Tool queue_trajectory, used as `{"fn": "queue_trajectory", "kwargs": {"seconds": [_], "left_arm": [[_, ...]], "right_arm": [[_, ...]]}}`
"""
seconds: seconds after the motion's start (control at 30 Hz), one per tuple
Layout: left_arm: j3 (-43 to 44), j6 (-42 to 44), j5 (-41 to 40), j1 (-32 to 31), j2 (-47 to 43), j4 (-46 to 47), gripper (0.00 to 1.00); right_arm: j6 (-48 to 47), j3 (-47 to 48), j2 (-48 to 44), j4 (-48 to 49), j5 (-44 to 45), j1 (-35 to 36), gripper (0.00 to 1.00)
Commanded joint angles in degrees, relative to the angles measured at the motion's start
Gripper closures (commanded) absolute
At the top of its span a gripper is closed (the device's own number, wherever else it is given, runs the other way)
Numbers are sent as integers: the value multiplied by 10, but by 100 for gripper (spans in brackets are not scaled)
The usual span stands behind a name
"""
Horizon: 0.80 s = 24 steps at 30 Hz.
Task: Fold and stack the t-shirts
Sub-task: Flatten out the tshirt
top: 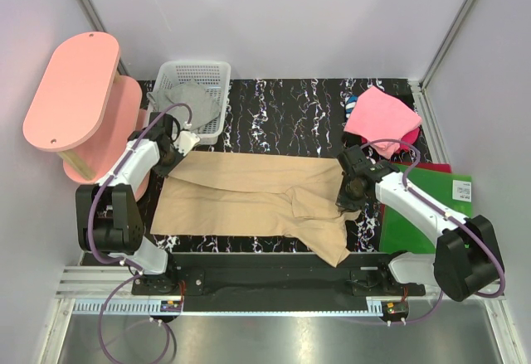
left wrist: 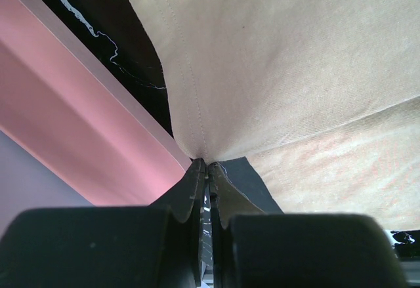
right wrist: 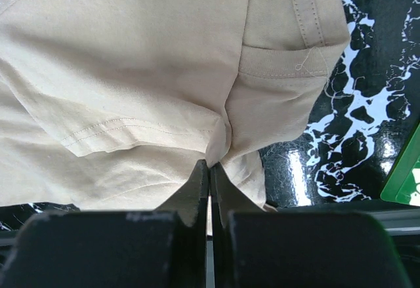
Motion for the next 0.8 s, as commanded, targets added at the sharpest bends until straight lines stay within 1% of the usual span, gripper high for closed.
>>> {"fn": "queue_trajectory", "kwargs": {"seconds": [0.0,0.1,0.13,0.17,0.23,0.27,0.3,0.33,0.4,0.43,0.5,0.53,0.57,0.6,0.63,0.7,0.77], "left_arm": [[9,2,3,2,-10,6,96],[26,4,-8,3,-18,0,97],[46,6,-9,2,-22,-7,97],[58,6,-9,2,-33,-26,97],[98,5,-4,2,-58,-47,97],[112,4,-3,2,-69,-72,97],[126,5,0,2,-81,-85,97],[151,6,3,3,-110,-109,97],[171,6,13,2,-147,-131,97],[185,7,18,3,-184,-141,97],[193,9,26,2,-226,-170,98],[198,10,28,2,-266,-187,99],[199,11,30,3,-287,-195,99],[199,16,31,3,-329,-204,100],[198,20,31,2,-350,-219,100],[199,31,30,2,-408,-235,100],[203,38,27,2,-441,-257,100]], "right_arm": [[-6,32,-12,-10,26,4,100],[-20,76,-31,-38,45,4,100],[-30,94,-38,-62,51,4,100],[-35,136,-56,-76,59,3,100],[-48,182,-78,-112,76,4,100],[-51,227,-104,-122,80,4,100],[-61,248,-119,-128,84,3,100],[-64,289,-146,-146,83,4,100],[-74,323,-174,-160,75,4,100],[-78,351,-202,-171,69,4,100],[-88,371,-234,-180,45,4,100],[-92,382,-271,-180,38,4,100],[-92,387,-290,-180,29,4,100],[-94,393,-310,-184,26,3,100],[-94,407,-346,-185,21,4,100],[-99,425,-380,-193,10,4,100],[-102,462,-414,-202,-9,3,100]]}}
